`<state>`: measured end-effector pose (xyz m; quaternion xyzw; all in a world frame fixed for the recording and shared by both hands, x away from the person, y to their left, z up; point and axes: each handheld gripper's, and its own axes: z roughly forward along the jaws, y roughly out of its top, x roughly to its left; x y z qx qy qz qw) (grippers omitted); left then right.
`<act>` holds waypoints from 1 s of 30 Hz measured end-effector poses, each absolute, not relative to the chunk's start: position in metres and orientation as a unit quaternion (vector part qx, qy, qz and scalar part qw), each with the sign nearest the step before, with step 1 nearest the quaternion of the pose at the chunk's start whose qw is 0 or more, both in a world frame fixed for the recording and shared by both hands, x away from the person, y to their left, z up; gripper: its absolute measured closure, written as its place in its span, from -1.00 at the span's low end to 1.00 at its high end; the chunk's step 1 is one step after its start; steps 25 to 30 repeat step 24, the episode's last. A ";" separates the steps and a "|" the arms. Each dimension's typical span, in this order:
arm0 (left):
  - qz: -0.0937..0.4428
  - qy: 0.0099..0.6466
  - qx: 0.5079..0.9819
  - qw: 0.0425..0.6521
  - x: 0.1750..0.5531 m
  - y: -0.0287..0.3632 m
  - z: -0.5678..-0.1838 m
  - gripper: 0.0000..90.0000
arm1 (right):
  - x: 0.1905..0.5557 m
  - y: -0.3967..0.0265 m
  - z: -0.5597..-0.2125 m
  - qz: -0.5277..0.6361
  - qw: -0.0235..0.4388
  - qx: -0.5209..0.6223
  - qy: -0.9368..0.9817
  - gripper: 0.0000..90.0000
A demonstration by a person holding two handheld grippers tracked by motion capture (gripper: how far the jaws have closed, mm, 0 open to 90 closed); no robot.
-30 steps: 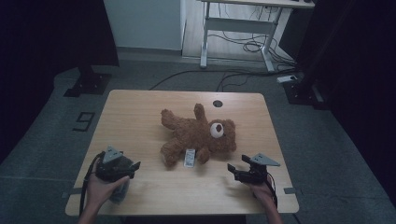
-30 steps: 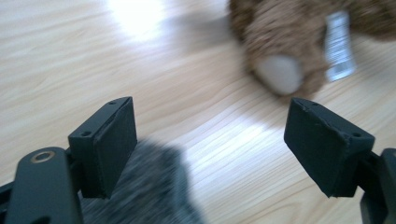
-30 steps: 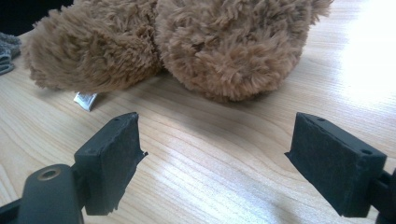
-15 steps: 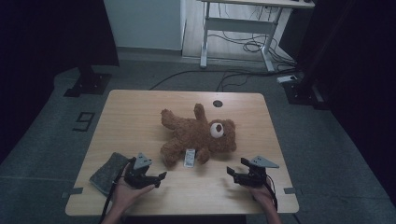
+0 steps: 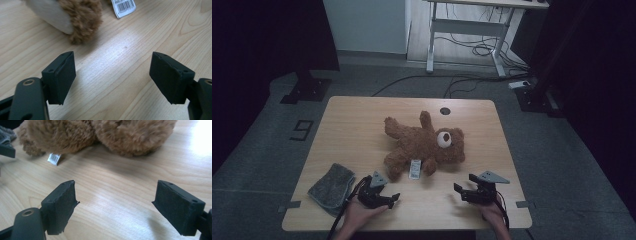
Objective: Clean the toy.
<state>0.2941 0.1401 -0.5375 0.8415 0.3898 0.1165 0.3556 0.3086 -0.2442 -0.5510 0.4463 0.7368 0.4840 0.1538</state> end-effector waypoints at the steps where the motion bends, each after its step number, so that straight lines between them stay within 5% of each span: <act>1: 0.117 0.390 0.842 0.355 0.294 0.140 -0.538 -0.53 | 0.308 -0.242 -0.551 0.481 0.152 0.443 0.741 -0.62; 30: 0.122 0.398 0.831 0.368 0.294 0.149 -0.528 -0.46 | 0.308 -0.243 -0.551 0.481 0.160 0.438 0.743 -0.62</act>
